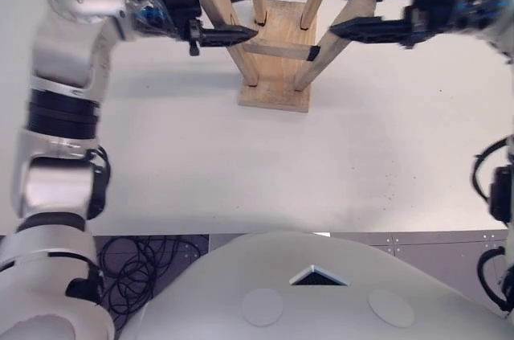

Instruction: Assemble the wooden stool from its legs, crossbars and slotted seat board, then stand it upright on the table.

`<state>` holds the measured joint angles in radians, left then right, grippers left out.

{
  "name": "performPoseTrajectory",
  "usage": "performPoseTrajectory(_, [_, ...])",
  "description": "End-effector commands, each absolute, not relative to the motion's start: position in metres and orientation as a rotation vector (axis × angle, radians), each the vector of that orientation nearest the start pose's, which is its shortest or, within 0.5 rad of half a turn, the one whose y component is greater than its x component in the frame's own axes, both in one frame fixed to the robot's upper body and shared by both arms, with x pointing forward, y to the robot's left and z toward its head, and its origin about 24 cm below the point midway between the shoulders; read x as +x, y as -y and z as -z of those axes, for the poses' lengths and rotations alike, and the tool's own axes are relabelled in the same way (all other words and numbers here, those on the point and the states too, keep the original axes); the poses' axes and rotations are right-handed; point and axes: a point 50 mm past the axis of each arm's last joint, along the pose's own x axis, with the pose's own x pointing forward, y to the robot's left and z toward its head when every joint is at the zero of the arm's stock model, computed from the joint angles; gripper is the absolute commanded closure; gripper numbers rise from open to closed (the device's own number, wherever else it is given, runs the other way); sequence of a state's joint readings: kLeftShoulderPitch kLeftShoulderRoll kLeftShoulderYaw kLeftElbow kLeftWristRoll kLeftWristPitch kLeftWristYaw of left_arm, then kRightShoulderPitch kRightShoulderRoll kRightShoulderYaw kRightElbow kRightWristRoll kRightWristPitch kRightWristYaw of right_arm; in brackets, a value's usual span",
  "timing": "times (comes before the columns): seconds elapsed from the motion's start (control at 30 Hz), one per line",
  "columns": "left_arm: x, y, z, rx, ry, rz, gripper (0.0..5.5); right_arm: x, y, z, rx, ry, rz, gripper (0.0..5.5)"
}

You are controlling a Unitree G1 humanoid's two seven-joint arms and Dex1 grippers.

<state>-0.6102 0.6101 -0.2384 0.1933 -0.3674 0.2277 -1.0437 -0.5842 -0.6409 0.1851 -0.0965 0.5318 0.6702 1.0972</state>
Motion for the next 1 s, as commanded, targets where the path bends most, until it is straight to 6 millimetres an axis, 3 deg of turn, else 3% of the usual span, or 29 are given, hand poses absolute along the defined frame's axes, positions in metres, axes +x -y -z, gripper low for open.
performPoseTrajectory(0.03, [0.332,-0.174,-0.121,0.372,-0.179,0.998,2.22,0.281,0.089,-0.165,0.073,-0.284,-1.518,2.47])
performPoseTrajectory(0.17, [0.356,-0.203,-0.139,0.411,-0.101,0.775,2.16,0.276,0.055,-0.203,0.134,-0.135,-1.617,2.38])
performPoseTrajectory(0.27, [0.364,-0.198,-0.177,0.088,0.263,0.591,2.16,0.268,0.044,-0.235,0.124,0.038,-1.555,2.38])
performPoseTrajectory(0.33, [0.361,-0.209,-0.189,-0.077,0.38,0.508,2.16,0.263,0.063,-0.254,0.127,0.1,-1.454,2.38])
performPoseTrajectory(0.43, [0.347,-0.228,-0.191,-0.233,0.453,0.437,2.16,0.258,0.105,-0.28,0.155,0.163,-1.313,2.38])
performPoseTrajectory(0.53, [0.324,-0.244,-0.178,-0.252,0.414,0.438,2.16,0.259,0.154,-0.323,0.143,0.287,-1.139,2.38])
performPoseTrajectory(0.57, [0.314,-0.246,-0.172,-0.206,0.363,0.488,2.16,0.258,0.17,-0.326,0.041,0.292,-1.072,2.38])
performPoseTrajectory(0.67, [0.288,-0.243,-0.161,-0.063,0.205,0.658,2.16,0.26,0.207,-0.308,-0.18,0.149,-0.968,2.38])
performPoseTrajectory(0.73, [0.272,-0.242,-0.157,0.012,0.093,0.777,2.16,0.259,0.233,-0.283,-0.199,-0.007,-1.005,2.38])
performPoseTrajectory(0.8, [0.26,-0.237,-0.152,0.044,0.003,0.874,2.16,0.256,0.248,-0.256,-0.149,-0.133,-1.09,2.38])
performPoseTrajectory(0.9, [0.248,-0.218,-0.139,0.047,-0.1,0.994,2.16,0.281,0.248,-0.212,0.002,-0.184,-1.093,2.38])
performPoseTrajectory(1.0, [0.24,-0.206,-0.129,0.049,-0.175,1.083,2.16,0.305,0.235,-0.186,0.025,-0.205,-1.098,2.38])
